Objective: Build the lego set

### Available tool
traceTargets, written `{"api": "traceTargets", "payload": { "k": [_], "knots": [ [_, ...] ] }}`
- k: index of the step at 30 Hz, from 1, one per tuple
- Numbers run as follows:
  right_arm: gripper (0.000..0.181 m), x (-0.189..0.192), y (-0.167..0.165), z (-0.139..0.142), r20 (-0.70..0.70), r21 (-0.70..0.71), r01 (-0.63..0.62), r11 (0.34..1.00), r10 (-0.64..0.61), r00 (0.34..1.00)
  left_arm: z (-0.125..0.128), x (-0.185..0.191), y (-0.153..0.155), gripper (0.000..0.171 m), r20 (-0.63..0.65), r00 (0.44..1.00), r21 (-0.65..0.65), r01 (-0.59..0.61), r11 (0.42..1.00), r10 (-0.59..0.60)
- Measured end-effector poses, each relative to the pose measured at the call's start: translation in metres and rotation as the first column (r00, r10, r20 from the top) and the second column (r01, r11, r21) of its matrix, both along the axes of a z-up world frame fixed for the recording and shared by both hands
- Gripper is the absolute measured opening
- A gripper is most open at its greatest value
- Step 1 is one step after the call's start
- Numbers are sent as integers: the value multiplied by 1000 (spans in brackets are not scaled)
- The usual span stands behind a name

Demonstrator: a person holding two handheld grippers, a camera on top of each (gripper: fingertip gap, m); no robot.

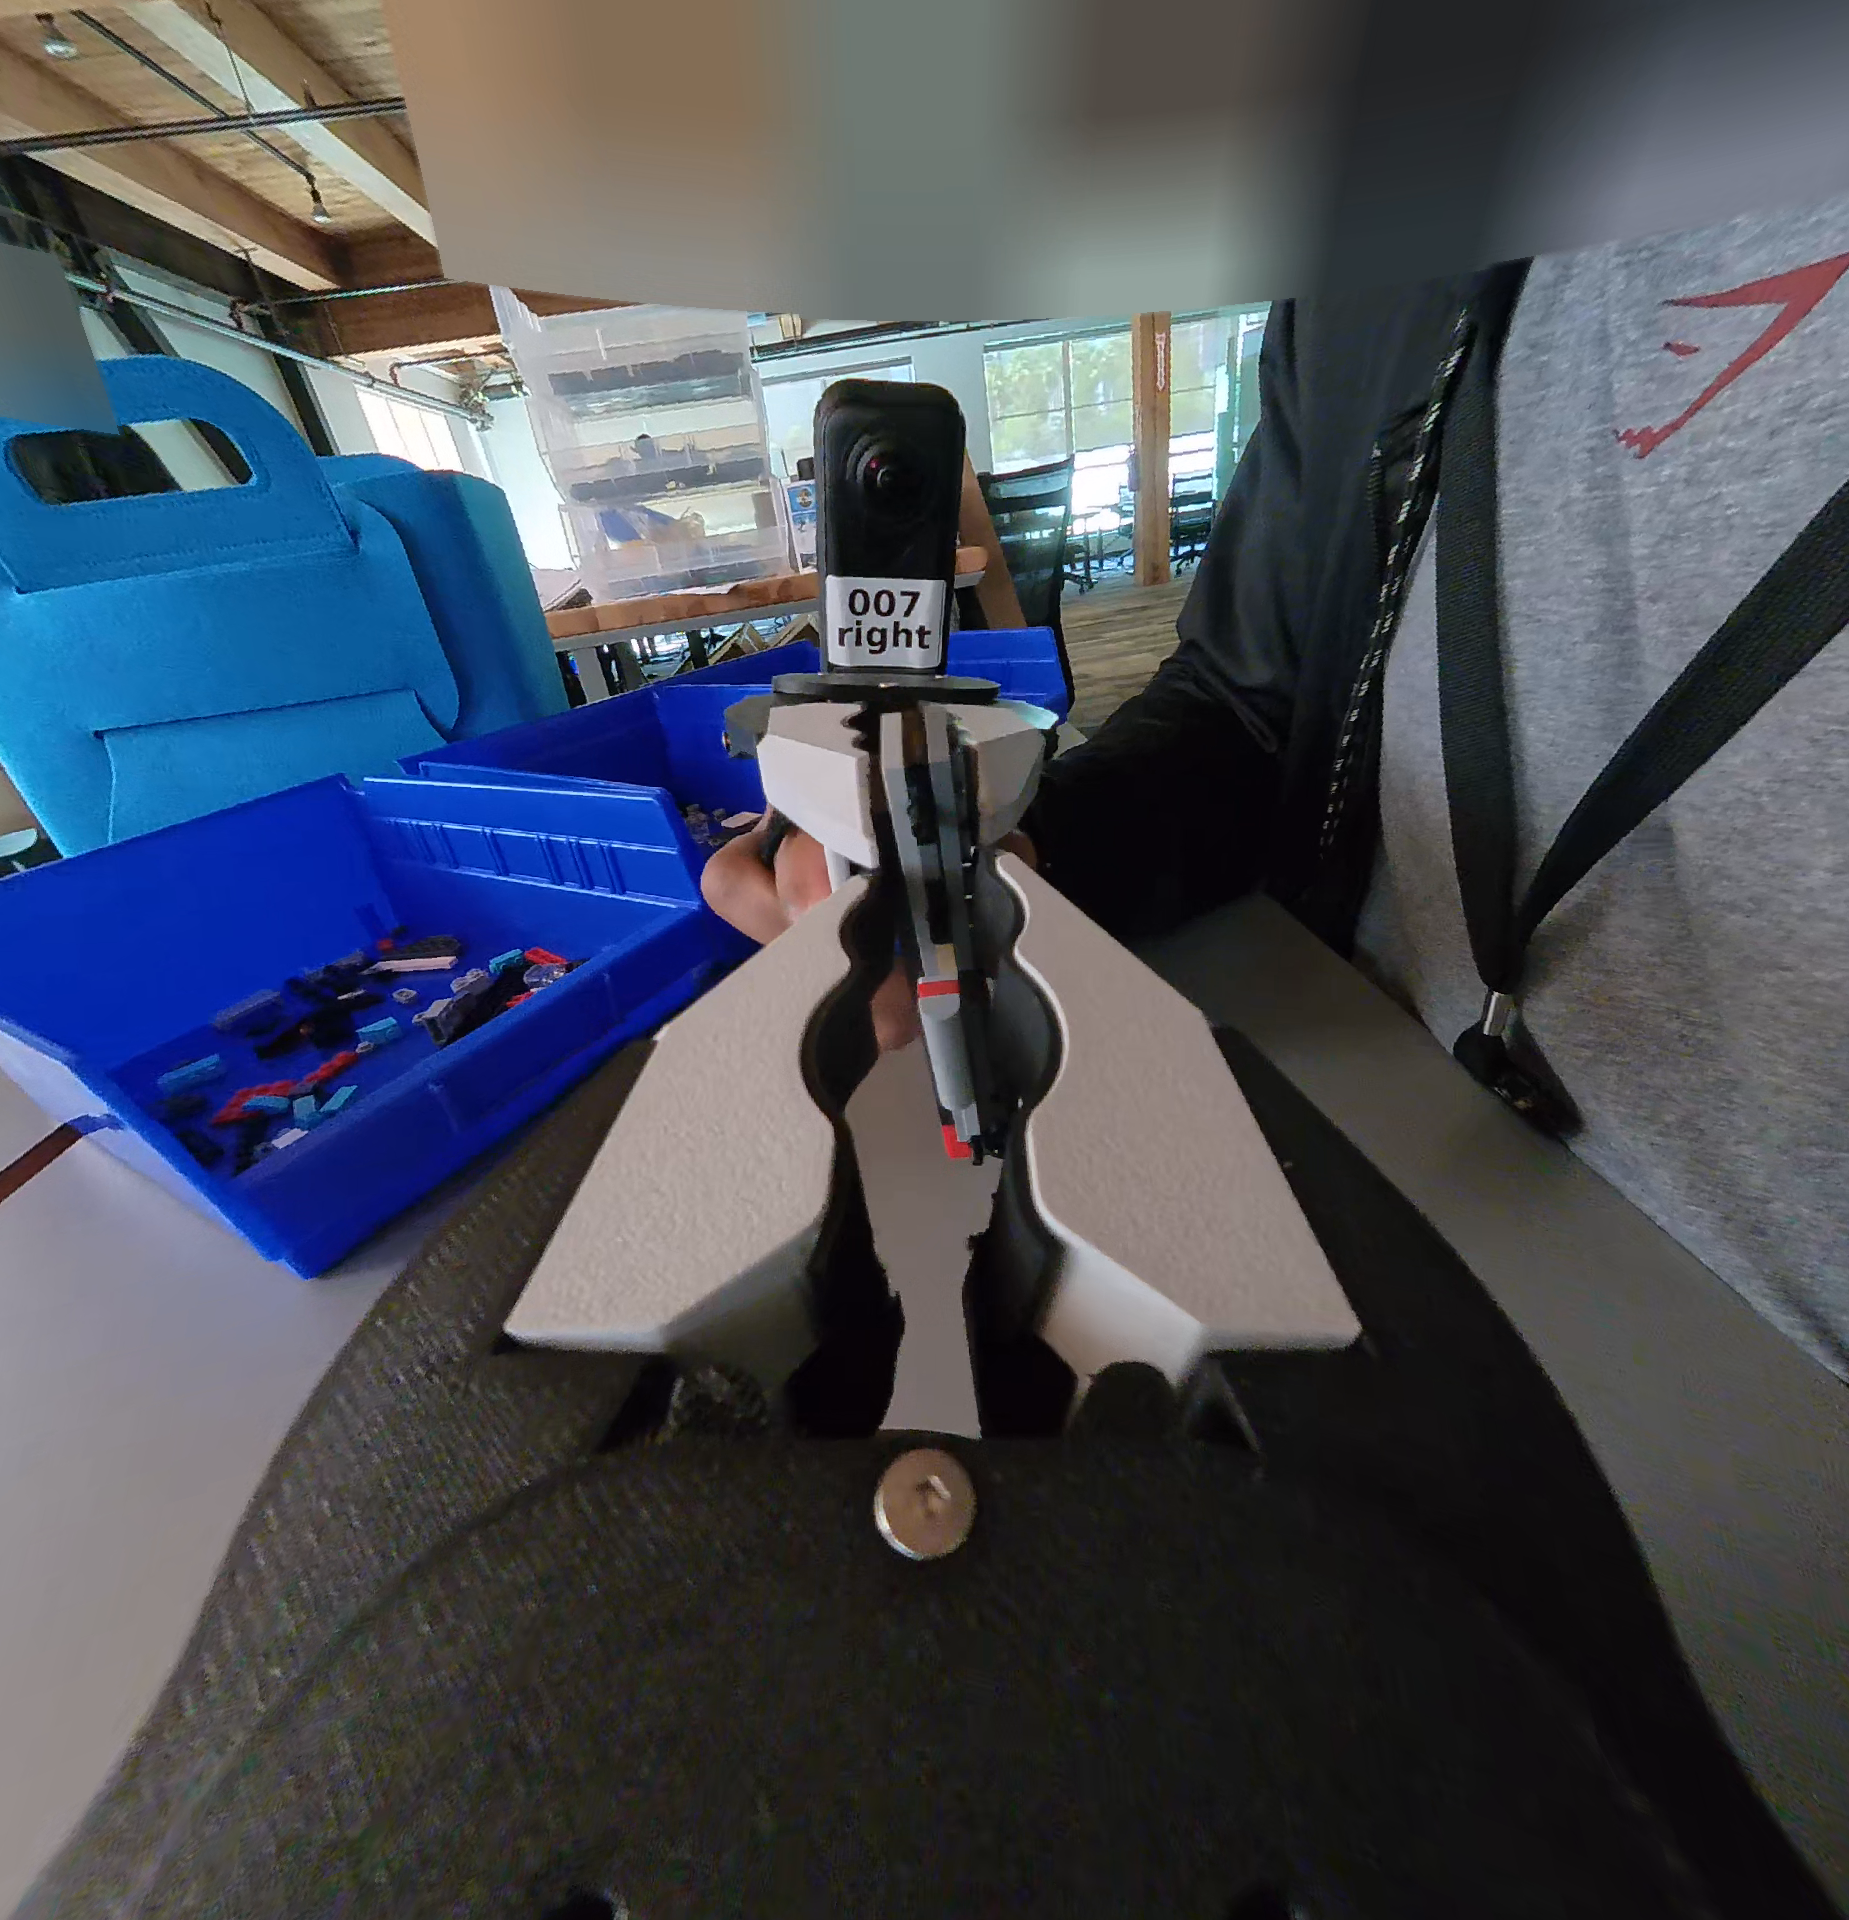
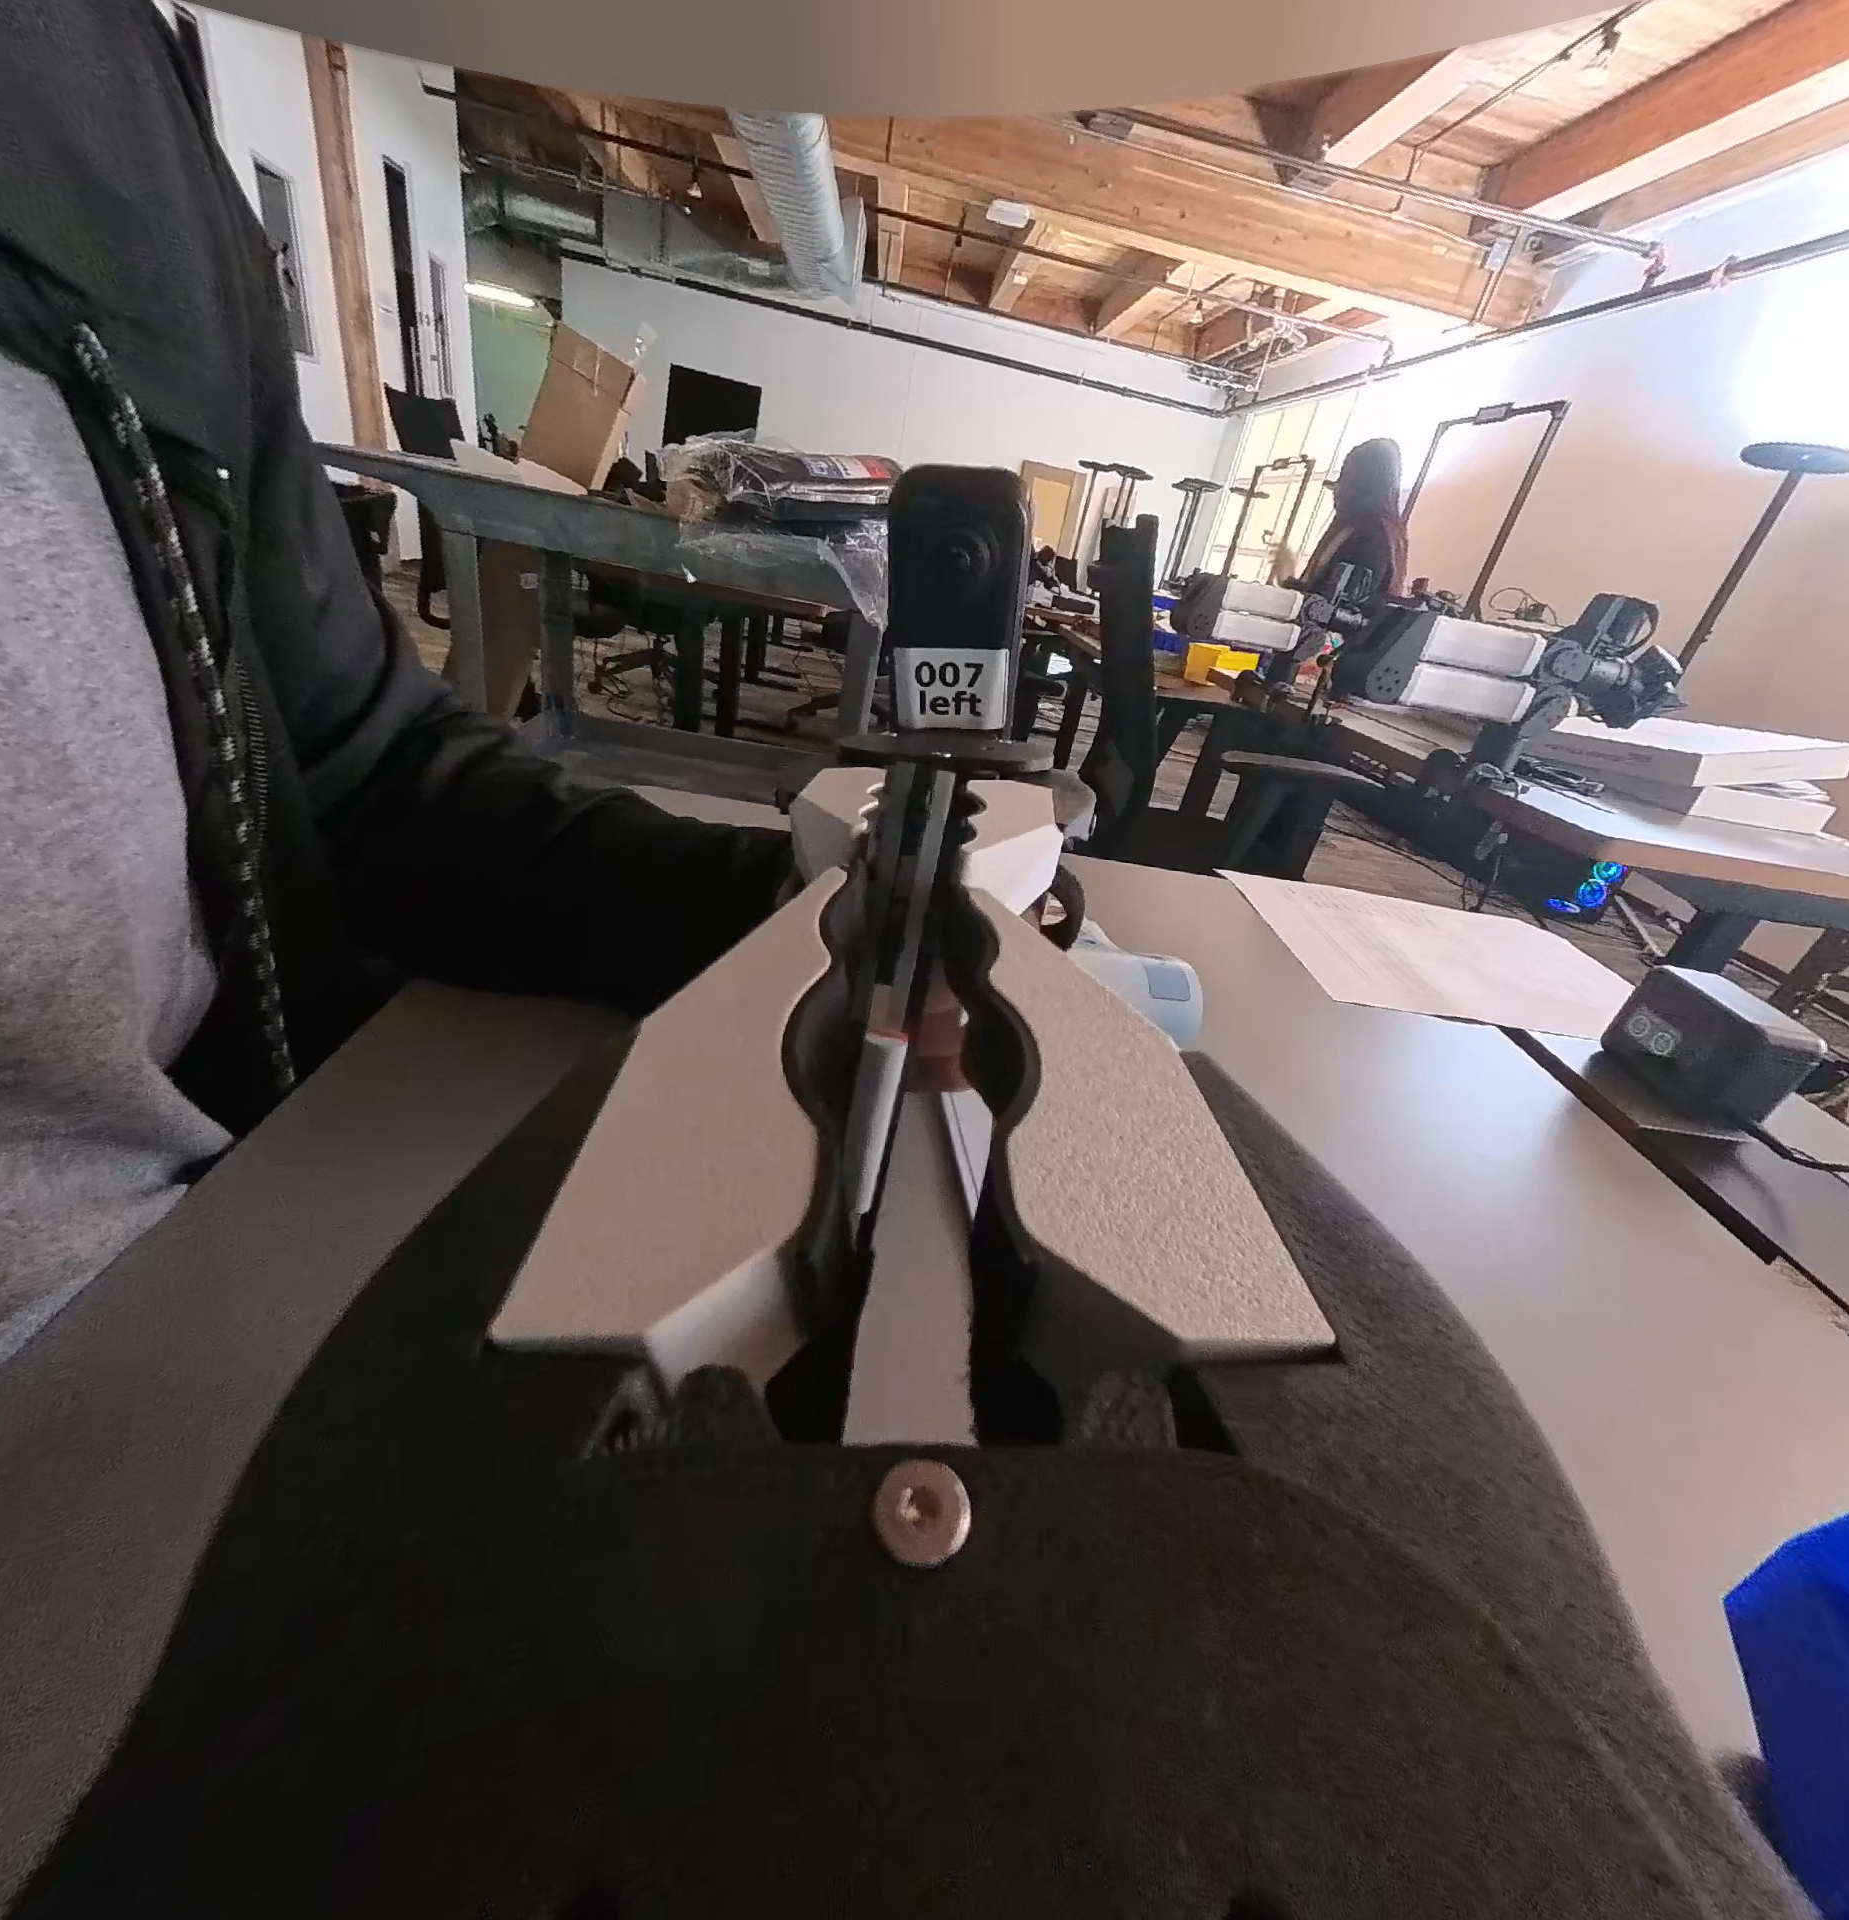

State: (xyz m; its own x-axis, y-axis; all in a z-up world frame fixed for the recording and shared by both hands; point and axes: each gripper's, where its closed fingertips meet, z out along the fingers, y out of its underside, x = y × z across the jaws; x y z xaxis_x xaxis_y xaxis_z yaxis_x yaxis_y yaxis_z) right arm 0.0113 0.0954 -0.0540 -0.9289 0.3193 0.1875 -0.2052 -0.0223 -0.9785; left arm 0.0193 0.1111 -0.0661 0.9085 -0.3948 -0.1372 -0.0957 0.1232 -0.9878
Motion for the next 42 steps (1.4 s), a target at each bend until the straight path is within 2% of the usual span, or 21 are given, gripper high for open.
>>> {"api": "traceTargets", "payload": {
  "k": [9, 15, 20, 42],
  "knots": [
    [19, -2, 0, 4, -21, -10, 40, 999, -41, 999, 4, -3, 0, 15, 34, 999, 22, -8, 1000, 8],
    [29, -4, -1, 8, 0, -37, 64, 997, -64, 998, 5, -4, 0, 15, 33, 999, 26, -19, 999, 18],
    [19, -3, -3, 9, -7, -41, 69, 997, -70, 998, 3, -2, 2, 15, 24, 1000, 14, -15, 1000, 15],
    [18, -5, -2, 5, -14, -30, 76, 997, -76, 997, -1, -4, 2, 15, 8, 1000, -7, -26, 1000, 26]
  ]
}}
